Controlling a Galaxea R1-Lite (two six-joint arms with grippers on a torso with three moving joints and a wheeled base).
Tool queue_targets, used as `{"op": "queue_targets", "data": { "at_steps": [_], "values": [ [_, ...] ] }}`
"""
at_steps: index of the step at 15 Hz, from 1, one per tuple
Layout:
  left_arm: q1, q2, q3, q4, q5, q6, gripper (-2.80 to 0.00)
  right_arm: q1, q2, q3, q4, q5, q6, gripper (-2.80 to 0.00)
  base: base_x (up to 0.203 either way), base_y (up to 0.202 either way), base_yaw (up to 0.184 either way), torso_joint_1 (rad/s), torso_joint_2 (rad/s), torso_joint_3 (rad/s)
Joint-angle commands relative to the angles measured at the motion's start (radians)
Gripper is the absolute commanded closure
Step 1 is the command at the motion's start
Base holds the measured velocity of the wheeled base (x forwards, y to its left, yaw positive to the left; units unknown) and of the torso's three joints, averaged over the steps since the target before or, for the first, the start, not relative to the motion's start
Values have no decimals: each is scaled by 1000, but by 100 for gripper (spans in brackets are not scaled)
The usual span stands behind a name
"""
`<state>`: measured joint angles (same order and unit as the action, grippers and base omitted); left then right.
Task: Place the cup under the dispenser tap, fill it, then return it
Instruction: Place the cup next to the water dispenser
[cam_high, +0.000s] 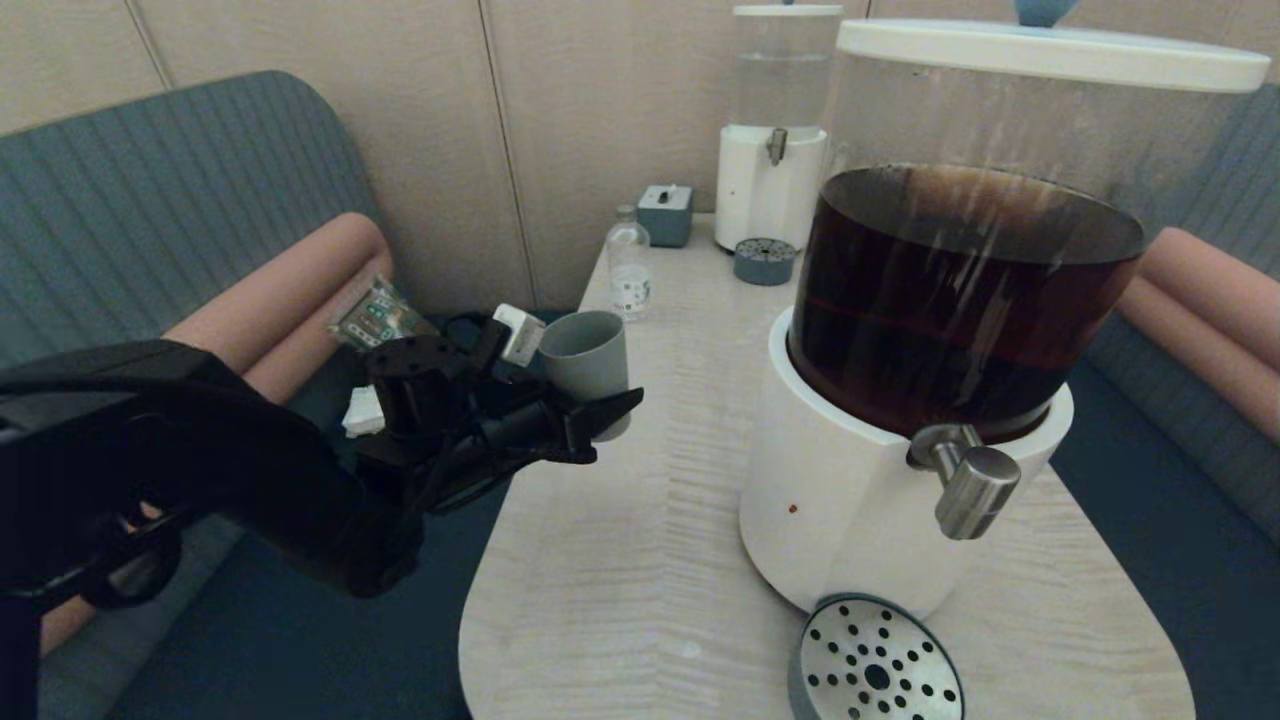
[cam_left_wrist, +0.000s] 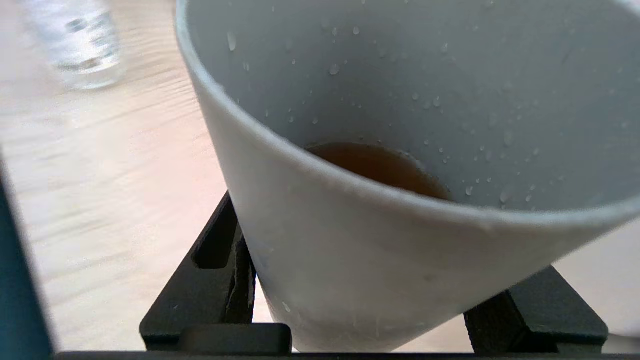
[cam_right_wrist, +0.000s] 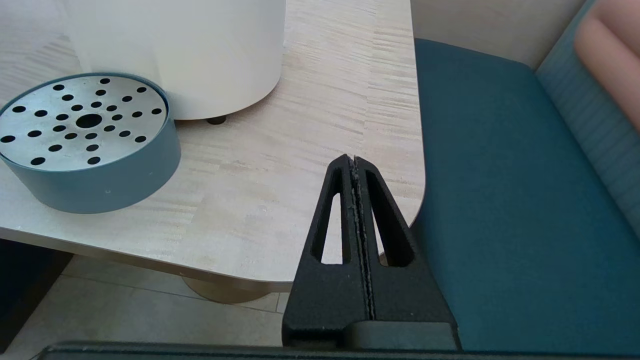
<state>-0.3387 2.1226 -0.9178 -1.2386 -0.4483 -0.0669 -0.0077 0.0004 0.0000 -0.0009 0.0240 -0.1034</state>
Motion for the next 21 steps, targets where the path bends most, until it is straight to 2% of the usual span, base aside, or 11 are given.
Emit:
{"op": "queue_targets", "data": {
  "at_steps": [1, 5, 11, 21],
  "values": [
    [29, 101, -52, -13, -3, -1, 0, 0, -3, 9, -1, 1, -1, 0, 0, 0, 0, 0, 0, 0],
    [66, 167, -93, -18, -6, 7, 0, 0, -3, 9, 1, 1, -1, 0, 0, 0, 0, 0, 0, 0],
    [65, 235, -104, -28, -6, 9, 0, 0, -3, 9, -1, 1, -1, 0, 0, 0, 0, 0, 0, 0],
    [58, 244, -89, -30, -7, 9, 0, 0, -3, 9, 0, 1, -1, 0, 0, 0, 0, 0, 0, 0]
  ]
}}
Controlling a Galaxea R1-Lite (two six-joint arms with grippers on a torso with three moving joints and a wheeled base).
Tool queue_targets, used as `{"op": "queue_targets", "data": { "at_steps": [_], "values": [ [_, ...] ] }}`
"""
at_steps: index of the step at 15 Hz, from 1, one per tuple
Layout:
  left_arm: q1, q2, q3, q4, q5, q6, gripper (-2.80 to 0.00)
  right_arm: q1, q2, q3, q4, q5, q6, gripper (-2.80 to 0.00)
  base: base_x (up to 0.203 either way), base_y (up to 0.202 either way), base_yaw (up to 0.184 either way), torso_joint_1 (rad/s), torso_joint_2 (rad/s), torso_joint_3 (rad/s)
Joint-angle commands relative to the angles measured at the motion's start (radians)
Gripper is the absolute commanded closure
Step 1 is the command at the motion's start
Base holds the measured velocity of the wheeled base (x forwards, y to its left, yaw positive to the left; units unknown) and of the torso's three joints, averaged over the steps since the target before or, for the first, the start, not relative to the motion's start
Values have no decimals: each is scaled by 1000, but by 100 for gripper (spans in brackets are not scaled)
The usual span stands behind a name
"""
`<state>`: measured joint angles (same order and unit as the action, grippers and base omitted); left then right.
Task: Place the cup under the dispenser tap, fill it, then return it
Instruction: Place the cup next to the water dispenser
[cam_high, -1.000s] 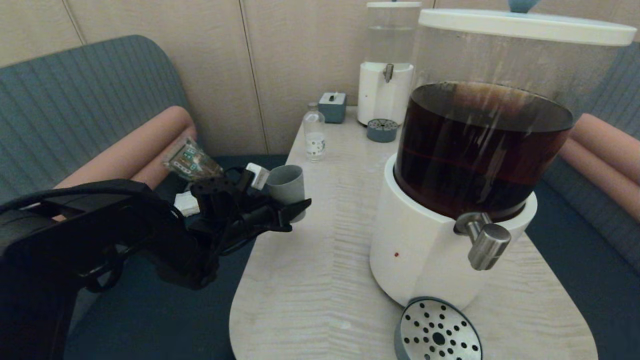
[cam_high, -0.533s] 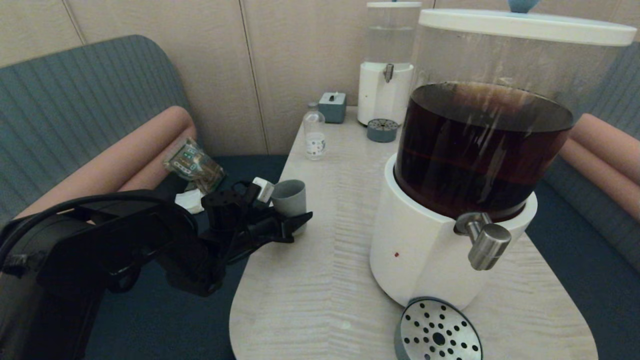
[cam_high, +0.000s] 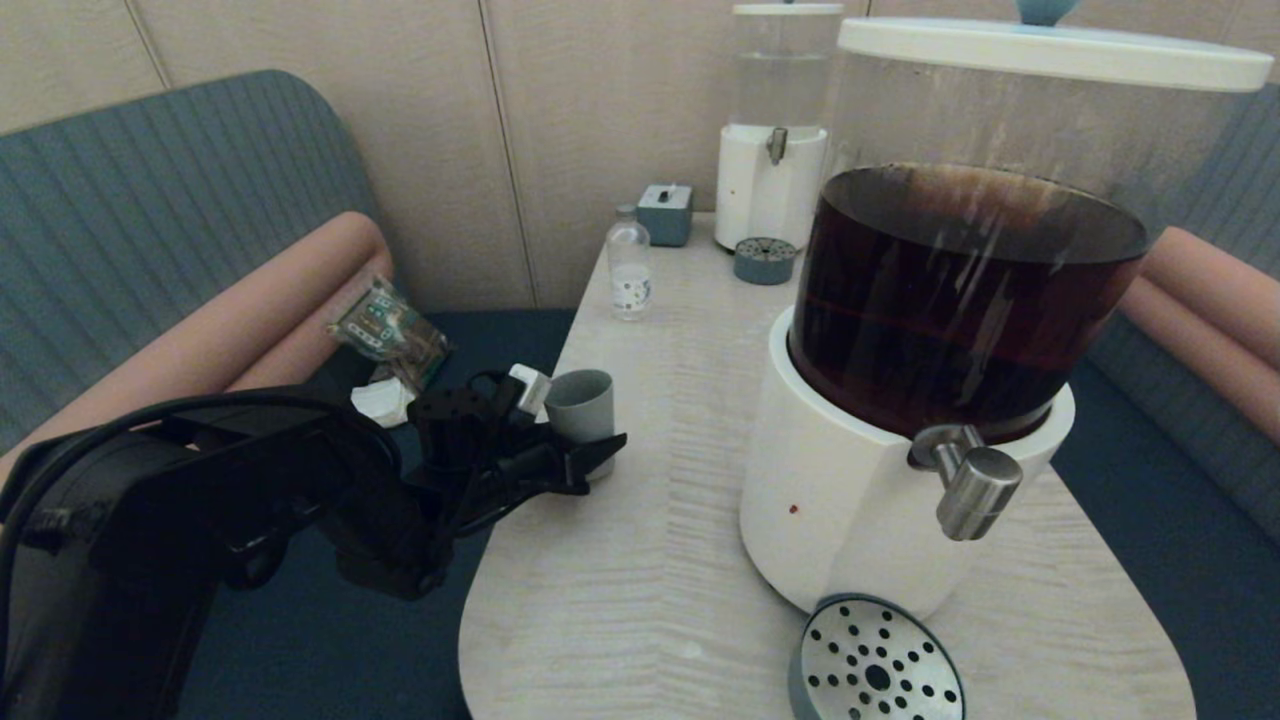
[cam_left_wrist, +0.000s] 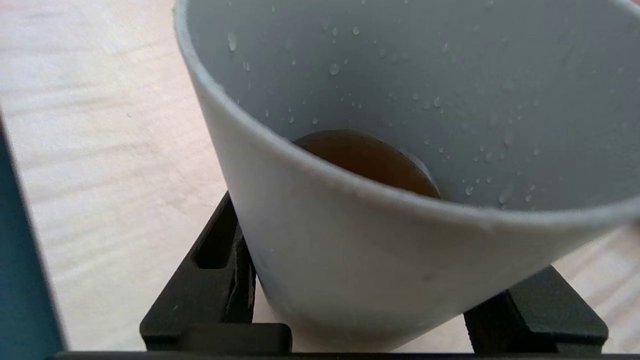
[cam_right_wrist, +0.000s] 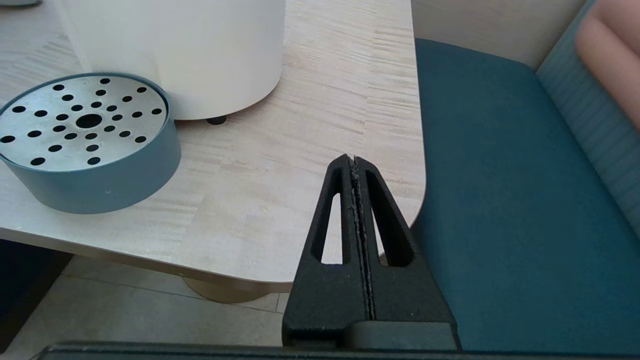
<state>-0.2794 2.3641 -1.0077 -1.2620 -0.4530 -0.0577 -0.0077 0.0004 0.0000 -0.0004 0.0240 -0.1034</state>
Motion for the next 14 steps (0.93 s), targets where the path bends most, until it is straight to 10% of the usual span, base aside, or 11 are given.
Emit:
{"op": "queue_targets", "data": {
  "at_steps": [1, 3, 4, 14],
  "values": [
    [-3, 1, 4, -7, -3, -1, 0, 0, -3, 9, 0, 1, -1, 0, 0, 0, 0, 0, 0, 0],
    [-3, 1, 8, -7, -3, -1, 0, 0, -2, 9, -1, 1, -1, 0, 0, 0, 0, 0, 0, 0],
    [-3, 1, 6, -7, -3, -1, -280, 0, -3, 9, -1, 1, -1, 0, 0, 0, 0, 0, 0, 0],
    [-4, -26, 56, -27, -2, 0, -280, 0, -3, 9, -1, 1, -1, 0, 0, 0, 0, 0, 0, 0]
  ]
}}
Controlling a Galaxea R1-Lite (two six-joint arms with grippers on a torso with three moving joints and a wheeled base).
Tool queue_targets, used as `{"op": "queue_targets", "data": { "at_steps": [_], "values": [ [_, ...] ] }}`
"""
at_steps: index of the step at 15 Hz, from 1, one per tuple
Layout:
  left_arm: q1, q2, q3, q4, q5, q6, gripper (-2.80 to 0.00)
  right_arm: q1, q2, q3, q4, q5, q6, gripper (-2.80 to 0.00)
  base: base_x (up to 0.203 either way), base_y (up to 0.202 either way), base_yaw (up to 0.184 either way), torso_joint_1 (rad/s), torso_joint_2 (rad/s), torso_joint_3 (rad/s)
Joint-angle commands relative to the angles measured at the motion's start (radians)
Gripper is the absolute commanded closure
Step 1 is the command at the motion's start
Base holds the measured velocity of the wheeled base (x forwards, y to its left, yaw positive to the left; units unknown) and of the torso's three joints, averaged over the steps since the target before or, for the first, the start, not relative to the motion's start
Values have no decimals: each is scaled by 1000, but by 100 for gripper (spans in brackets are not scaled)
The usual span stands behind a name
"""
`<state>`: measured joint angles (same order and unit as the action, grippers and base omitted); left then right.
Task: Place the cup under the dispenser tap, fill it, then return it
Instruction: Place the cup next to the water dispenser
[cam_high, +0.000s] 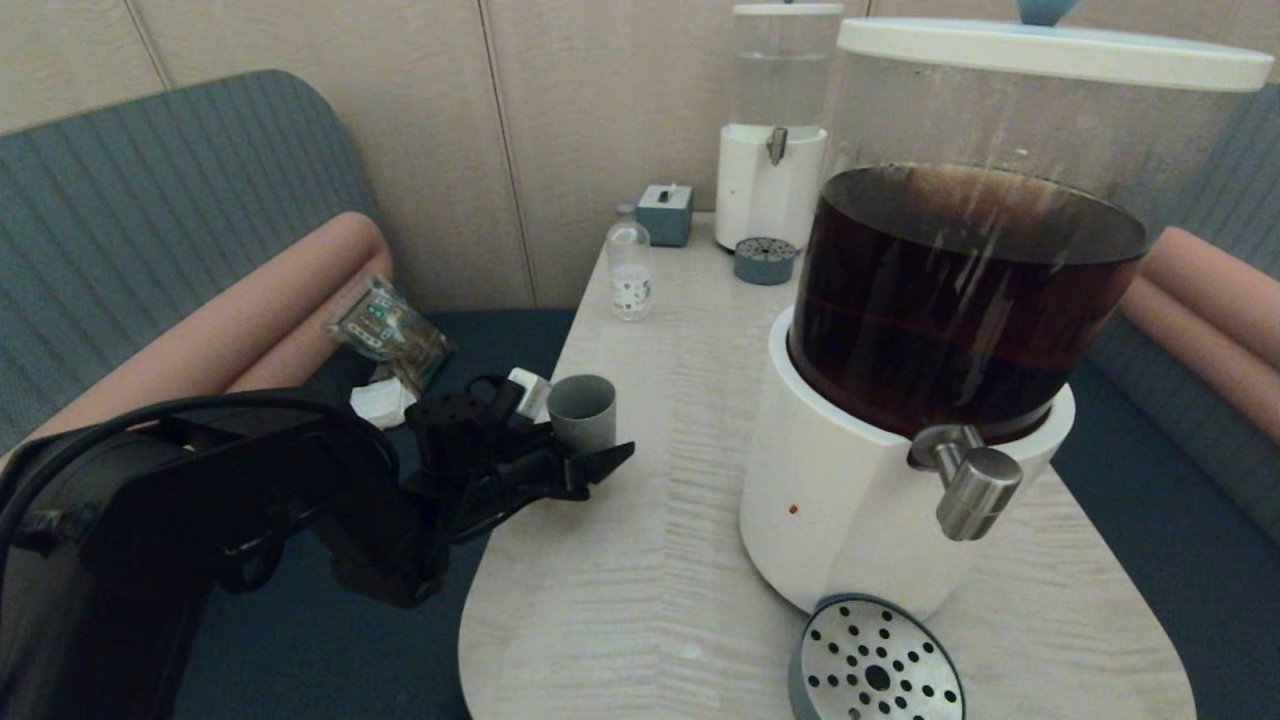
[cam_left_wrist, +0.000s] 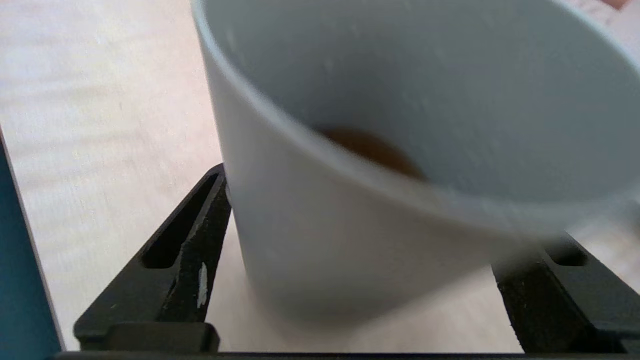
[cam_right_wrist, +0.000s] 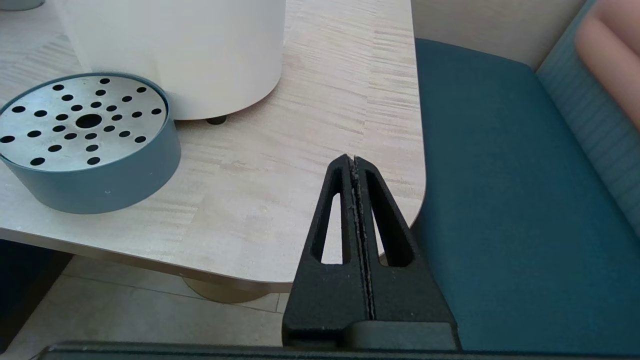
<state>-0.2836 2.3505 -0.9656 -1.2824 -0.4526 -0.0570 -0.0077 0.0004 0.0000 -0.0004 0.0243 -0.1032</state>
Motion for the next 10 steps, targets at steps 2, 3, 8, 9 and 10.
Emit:
{"op": "queue_targets", "data": {
  "at_steps": [2, 3, 8, 9, 10],
  "values": [
    [0, -45, 63, -11, -2, 1, -280, 0, -3, 9, -1, 0, -1, 0, 0, 0, 0, 0, 0, 0],
    [0, -68, 94, -14, -2, 1, -280, 0, -3, 9, -1, 0, -1, 0, 0, 0, 0, 0, 0, 0],
    [0, -202, 284, -20, -3, 16, -280, 0, -3, 9, -1, 0, -1, 0, 0, 0, 0, 0, 0, 0],
    [-1, -228, 326, -22, -3, 22, -280, 0, -3, 9, 0, 0, -1, 0, 0, 0, 0, 0, 0, 0],
    [-1, -258, 369, -26, -4, 26, -280, 0, -3, 9, 0, 0, -1, 0, 0, 0, 0, 0, 0, 0]
  ]
}}
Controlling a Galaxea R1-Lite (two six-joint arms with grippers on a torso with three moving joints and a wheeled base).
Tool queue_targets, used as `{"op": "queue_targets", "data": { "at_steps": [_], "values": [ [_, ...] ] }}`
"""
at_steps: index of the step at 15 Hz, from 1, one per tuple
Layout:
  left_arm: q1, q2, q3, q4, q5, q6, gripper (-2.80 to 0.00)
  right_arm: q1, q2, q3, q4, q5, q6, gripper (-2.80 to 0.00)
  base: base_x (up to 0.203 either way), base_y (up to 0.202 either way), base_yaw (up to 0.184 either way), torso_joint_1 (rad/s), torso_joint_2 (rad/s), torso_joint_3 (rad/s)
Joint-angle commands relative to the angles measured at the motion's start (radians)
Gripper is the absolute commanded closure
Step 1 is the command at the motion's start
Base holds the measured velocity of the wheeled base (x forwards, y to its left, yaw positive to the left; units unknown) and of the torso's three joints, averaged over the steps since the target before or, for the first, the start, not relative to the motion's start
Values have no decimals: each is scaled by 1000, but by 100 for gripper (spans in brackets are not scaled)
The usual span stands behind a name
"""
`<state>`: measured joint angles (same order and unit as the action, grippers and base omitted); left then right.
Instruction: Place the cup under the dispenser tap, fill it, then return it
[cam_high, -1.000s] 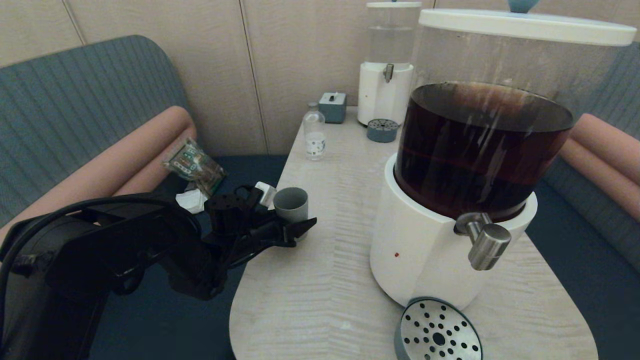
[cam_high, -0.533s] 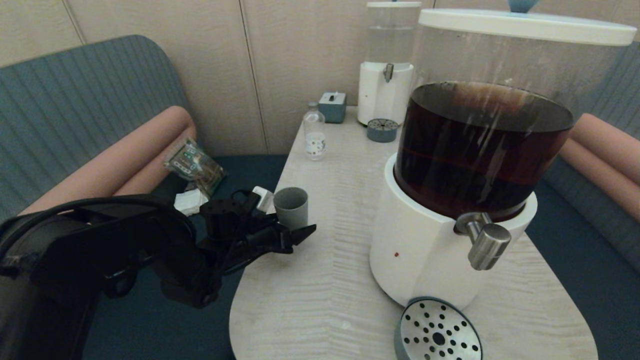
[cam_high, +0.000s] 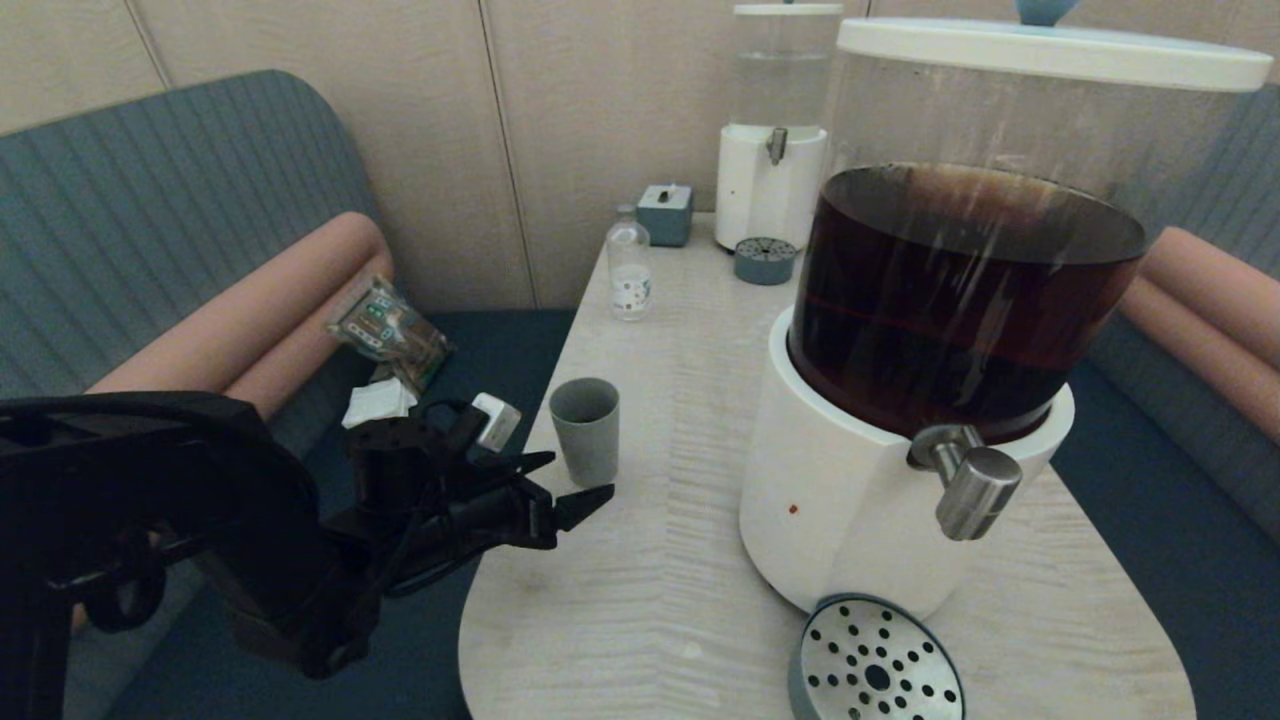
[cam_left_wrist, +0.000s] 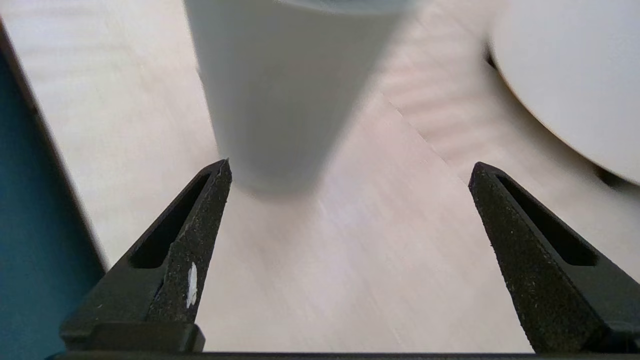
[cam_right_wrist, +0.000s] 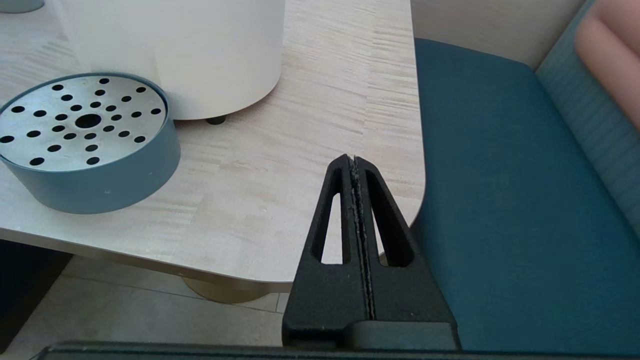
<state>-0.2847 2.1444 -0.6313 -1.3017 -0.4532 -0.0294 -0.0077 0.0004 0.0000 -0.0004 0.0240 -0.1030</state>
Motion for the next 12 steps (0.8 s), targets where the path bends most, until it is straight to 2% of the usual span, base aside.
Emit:
{"op": "queue_targets", "data": {
  "at_steps": [1, 6, 7, 12],
  "values": [
    [0, -86, 78, -9, -4, 4, -280, 0, -3, 9, 0, 1, -1, 0, 0, 0, 0, 0, 0, 0],
    [-1, -246, 228, -13, -8, 21, -280, 0, -3, 9, -1, 1, -1, 0, 0, 0, 0, 0, 0, 0],
    [0, -281, 244, -13, -7, 22, 0, 0, -3, 9, 0, 1, -1, 0, 0, 0, 0, 0, 0, 0],
    [1, -484, 274, -11, -4, 12, 0, 0, -3, 9, 0, 1, -1, 0, 0, 0, 0, 0, 0, 0]
  ]
}}
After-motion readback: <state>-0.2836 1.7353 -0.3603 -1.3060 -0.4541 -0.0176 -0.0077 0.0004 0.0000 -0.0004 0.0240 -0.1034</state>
